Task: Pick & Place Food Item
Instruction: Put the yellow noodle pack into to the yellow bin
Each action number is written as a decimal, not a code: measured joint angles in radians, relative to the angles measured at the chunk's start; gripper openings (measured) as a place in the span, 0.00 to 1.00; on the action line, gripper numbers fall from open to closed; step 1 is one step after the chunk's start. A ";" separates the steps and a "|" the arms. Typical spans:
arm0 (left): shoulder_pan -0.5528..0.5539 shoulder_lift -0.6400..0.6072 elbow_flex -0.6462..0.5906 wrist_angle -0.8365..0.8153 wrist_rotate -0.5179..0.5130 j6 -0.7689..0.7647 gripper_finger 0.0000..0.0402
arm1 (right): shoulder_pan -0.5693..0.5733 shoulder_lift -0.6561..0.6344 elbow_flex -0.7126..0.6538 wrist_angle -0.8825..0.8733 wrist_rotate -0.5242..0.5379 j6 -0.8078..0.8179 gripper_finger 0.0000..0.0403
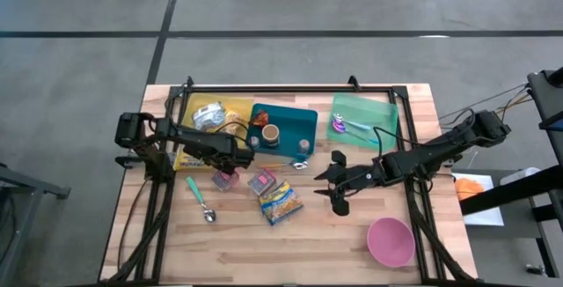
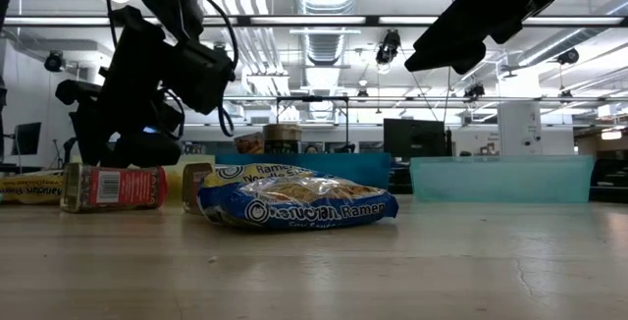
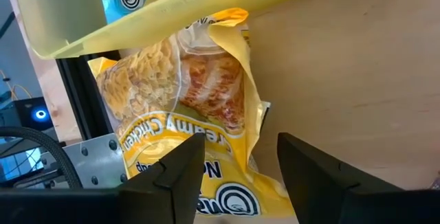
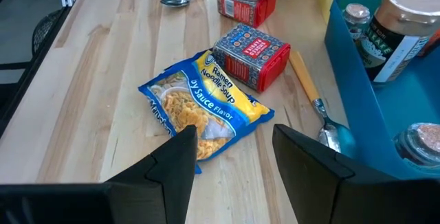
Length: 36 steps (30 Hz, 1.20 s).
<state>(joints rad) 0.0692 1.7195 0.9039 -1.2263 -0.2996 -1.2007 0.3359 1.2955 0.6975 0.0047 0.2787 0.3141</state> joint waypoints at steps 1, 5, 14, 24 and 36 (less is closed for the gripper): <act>0.000 0.000 0.000 0.000 -0.001 0.000 0.47 | 0.000 0.000 0.000 0.000 0.000 0.000 0.47; 0.001 0.000 0.001 0.000 -0.003 0.015 0.42 | 0.000 0.000 0.000 0.000 0.000 0.000 0.47; 0.006 0.001 0.001 -0.001 0.015 0.044 0.04 | 0.000 0.000 0.000 0.000 0.000 0.000 0.47; 0.005 -0.001 0.001 -0.005 0.083 0.050 0.01 | 0.000 0.000 0.000 0.000 0.000 0.000 0.47; -0.040 -0.002 0.142 -0.192 0.049 0.023 0.00 | 0.000 0.000 0.000 -0.001 0.000 0.000 0.47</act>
<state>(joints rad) 0.0295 1.7176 1.0456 -1.4178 -0.2503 -1.1780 0.3359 1.2953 0.6975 0.0040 0.2787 0.3138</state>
